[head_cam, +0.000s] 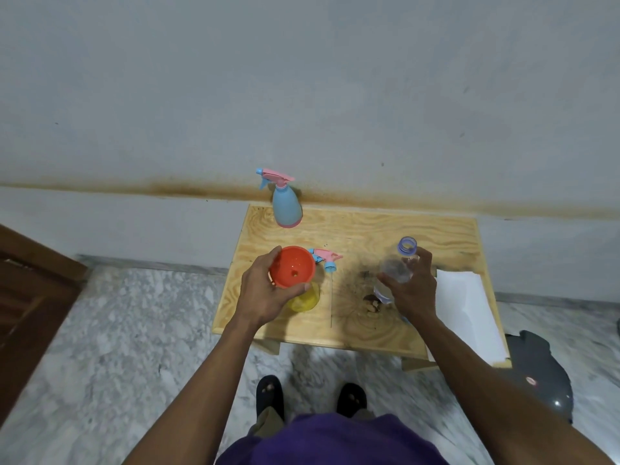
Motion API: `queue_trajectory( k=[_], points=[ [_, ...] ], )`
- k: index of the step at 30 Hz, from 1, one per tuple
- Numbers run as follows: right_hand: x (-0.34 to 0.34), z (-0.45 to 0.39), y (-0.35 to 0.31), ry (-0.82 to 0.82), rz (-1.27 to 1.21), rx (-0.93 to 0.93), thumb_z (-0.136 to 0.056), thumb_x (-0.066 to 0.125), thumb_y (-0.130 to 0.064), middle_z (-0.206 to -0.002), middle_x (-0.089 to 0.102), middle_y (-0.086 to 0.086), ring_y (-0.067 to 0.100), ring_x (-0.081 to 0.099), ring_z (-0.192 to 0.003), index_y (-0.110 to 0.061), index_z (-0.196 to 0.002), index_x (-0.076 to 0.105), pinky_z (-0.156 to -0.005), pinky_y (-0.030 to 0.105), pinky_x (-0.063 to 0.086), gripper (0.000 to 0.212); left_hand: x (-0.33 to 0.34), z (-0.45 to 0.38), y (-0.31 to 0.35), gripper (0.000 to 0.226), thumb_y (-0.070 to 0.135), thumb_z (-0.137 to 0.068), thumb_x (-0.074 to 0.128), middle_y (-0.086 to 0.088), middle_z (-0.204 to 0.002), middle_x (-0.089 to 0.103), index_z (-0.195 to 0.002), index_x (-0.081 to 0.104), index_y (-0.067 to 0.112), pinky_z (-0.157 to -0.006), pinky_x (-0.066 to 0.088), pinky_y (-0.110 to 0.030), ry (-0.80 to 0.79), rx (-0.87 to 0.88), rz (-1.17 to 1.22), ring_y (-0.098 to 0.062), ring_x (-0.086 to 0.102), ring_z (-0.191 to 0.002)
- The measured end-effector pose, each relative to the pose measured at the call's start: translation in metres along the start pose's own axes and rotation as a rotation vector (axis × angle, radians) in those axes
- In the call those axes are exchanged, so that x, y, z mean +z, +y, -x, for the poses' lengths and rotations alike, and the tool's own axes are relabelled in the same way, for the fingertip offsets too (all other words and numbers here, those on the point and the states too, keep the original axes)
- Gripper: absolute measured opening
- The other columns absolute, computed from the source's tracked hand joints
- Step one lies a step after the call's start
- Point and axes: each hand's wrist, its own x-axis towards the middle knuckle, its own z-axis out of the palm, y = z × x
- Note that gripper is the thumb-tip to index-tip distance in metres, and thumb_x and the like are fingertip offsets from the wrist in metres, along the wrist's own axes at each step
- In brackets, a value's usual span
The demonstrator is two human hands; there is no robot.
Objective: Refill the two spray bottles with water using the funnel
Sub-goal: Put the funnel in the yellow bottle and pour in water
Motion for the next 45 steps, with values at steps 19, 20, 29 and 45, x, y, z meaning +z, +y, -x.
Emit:
queue_trajectory(
  k=[19,20,29,45],
  points=[
    [-0.011,0.001,0.008,-0.035,0.026,-0.018,-0.071,0.090,-0.019,-0.116,0.059,-0.006,0.012,0.055,-0.100,-0.012,-0.133,0.043,-0.080,0.024,0.037,0.078,0.005,0.007,0.010,0.100,0.042,-0.062,0.094,0.000,-0.135,0.058,-0.147,0.047,0.018,-0.098,0.051,-0.033,0.072,-0.039,-0.007,-0.014,0.055,-0.121],
    [-0.011,0.002,0.008,-0.032,0.030,-0.017,-0.070,0.090,-0.019,-0.115,0.058,-0.007,0.013,0.055,-0.099,-0.013,-0.132,0.043,-0.080,0.024,0.037,0.078,0.004,0.008,0.010,0.100,0.042,-0.061,0.094,0.000,-0.135,0.058,-0.147,0.047,0.018,-0.098,0.051,-0.034,0.073,-0.041,-0.003,-0.014,0.055,-0.121],
    [-0.011,0.005,0.005,-0.030,0.081,0.008,-0.073,0.088,-0.017,-0.110,0.056,-0.008,0.013,0.054,-0.097,-0.012,-0.130,0.045,-0.080,0.025,0.036,0.071,-0.001,0.007,0.007,0.103,0.048,-0.058,0.092,0.003,-0.132,0.057,-0.146,0.047,0.020,-0.100,0.052,-0.040,0.024,-0.044,0.022,-0.014,0.055,-0.119],
    [-0.006,0.010,0.007,0.053,0.151,0.088,-0.070,0.090,-0.018,-0.117,0.065,0.005,0.024,0.060,-0.106,-0.011,-0.130,0.048,-0.082,0.027,0.037,0.073,-0.008,-0.010,-0.002,0.093,0.043,-0.059,0.094,0.004,-0.125,0.061,-0.139,0.053,0.021,-0.095,0.053,-0.038,-0.026,-0.061,0.088,-0.015,0.059,-0.110]
  ],
)
